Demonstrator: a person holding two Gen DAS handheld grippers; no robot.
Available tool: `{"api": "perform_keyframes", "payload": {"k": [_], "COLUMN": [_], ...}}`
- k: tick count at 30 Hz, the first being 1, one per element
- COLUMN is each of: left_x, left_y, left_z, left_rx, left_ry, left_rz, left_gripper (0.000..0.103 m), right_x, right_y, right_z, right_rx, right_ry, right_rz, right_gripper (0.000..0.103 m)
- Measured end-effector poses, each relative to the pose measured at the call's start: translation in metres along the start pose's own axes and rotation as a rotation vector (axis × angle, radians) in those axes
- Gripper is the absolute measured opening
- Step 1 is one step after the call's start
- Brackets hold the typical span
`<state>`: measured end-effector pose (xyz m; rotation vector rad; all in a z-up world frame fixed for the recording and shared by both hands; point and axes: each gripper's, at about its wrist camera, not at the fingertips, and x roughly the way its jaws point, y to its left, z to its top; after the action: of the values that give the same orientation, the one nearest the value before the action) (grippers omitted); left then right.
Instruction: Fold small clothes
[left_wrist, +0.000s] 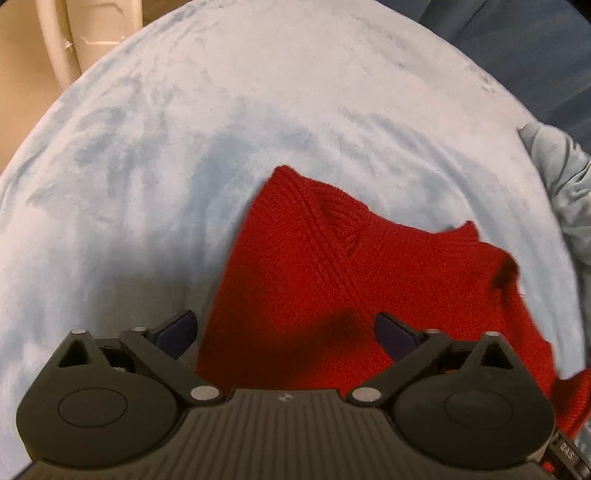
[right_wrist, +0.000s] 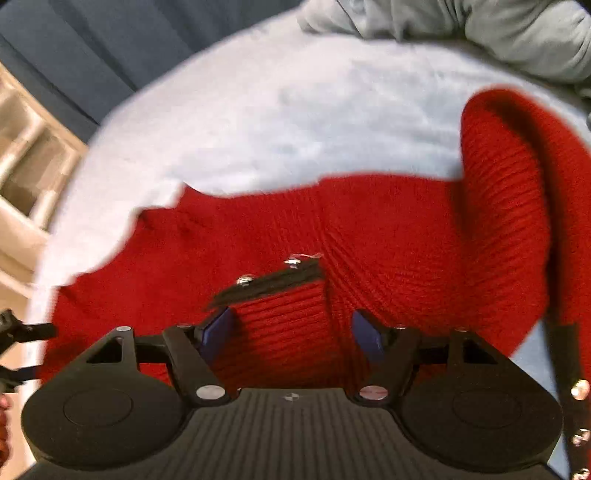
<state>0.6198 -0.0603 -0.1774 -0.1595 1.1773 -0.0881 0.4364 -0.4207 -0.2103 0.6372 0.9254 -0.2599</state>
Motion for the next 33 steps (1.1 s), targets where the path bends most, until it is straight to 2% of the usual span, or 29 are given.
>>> {"api": "perform_keyframes", "payload": {"k": [1,2,3,6,8,10,11,12,13,15,16,17,18,19,20,22,24,25,27,30,32,33], "left_x": [0.002,0.000,-0.003,-0.019,-0.026,-0.025,-0.021,-0.016,-0.012,-0.006,-0.008,-0.013,-0.020,-0.025,-0.029,-0.030,-0.021,-0.013,-0.010,-0.021,-0.039,-0.054], "left_y": [-0.004,-0.004,0.002,0.036,0.056,0.069,0.071,0.069,0.064,0.054,0.050,0.046,0.044,0.043,0.042,0.039,0.038,0.039,0.041,0.042,0.044,0.044], "left_z": [0.001,0.001,0.001,-0.003,-0.007,-0.009,-0.010,-0.010,-0.010,-0.008,-0.010,-0.014,-0.020,-0.025,-0.030,-0.039,-0.045,-0.047,-0.053,-0.057,-0.066,-0.075], "left_rx": [0.020,0.028,-0.003,-0.158,-0.217,-0.270,-0.283,-0.276,-0.255,-0.203,-0.181,-0.153,-0.116,-0.075,-0.029,0.080,0.158,0.190,0.220,0.214,0.199,0.196], "left_ry": [-0.028,-0.066,-0.102,-0.172,-0.226,-0.239,-0.242,-0.231,-0.218,-0.182,-0.184,-0.218,-0.262,-0.288,-0.308,-0.336,-0.312,-0.284,-0.286,-0.294,-0.315,-0.327], "left_rz": [0.035,0.075,0.061,-0.070,-0.087,-0.113,-0.120,-0.114,-0.098,-0.060,-0.027,0.002,0.026,0.051,0.072,0.107,0.174,0.221,0.240,0.233,0.208,0.192], "left_gripper": [0.049,0.027,0.021,0.018,0.018,0.018,0.020,0.028,0.034,0.078,0.085,0.089,0.094,0.096,0.101,0.101,0.102,0.102,0.103,0.103,0.103,0.103], "right_x": [0.004,0.000,-0.007,-0.052,-0.089,-0.119,-0.129,-0.132,-0.125,-0.091,-0.067,-0.040,-0.015,0.000,-0.001,-0.012,-0.016,-0.016,-0.025,-0.061,-0.093,-0.114], "right_y": [0.003,0.008,0.012,0.017,0.016,0.014,0.010,0.007,0.007,0.002,0.000,-0.006,-0.012,-0.017,-0.021,-0.019,-0.019,-0.023,-0.023,-0.029,-0.036,-0.039], "right_z": [-0.003,-0.007,-0.009,-0.015,-0.015,-0.014,-0.013,-0.011,-0.009,-0.001,0.000,0.001,0.000,-0.003,-0.010,-0.021,-0.030,-0.034,-0.042,-0.052,-0.067,-0.080], "right_rx": [-0.011,-0.045,-0.069,-0.080,-0.053,-0.036,-0.024,-0.018,-0.022,-0.012,-0.022,-0.034,-0.050,-0.074,-0.101,-0.146,-0.188,-0.216,-0.242,-0.174,-0.127,-0.114], "right_ry": [-0.012,-0.057,-0.094,-0.221,-0.288,-0.347,-0.380,-0.398,-0.396,-0.327,-0.282,-0.227,-0.152,-0.098,-0.138,-0.190,-0.193,-0.188,-0.199,-0.217,-0.248,-0.266], "right_rz": [-0.008,0.001,0.000,0.099,0.205,0.281,0.311,0.324,0.305,0.177,0.093,-0.011,-0.095,-0.123,-0.104,-0.119,-0.133,-0.154,-0.167,-0.107,-0.051,-0.035], "right_gripper": [0.053,0.016,0.010,0.009,0.008,0.008,0.008,0.008,0.008,0.008,0.010,0.016,0.017,0.016,0.018,0.021,0.011,0.009,0.009,0.020,0.040,0.043]}}
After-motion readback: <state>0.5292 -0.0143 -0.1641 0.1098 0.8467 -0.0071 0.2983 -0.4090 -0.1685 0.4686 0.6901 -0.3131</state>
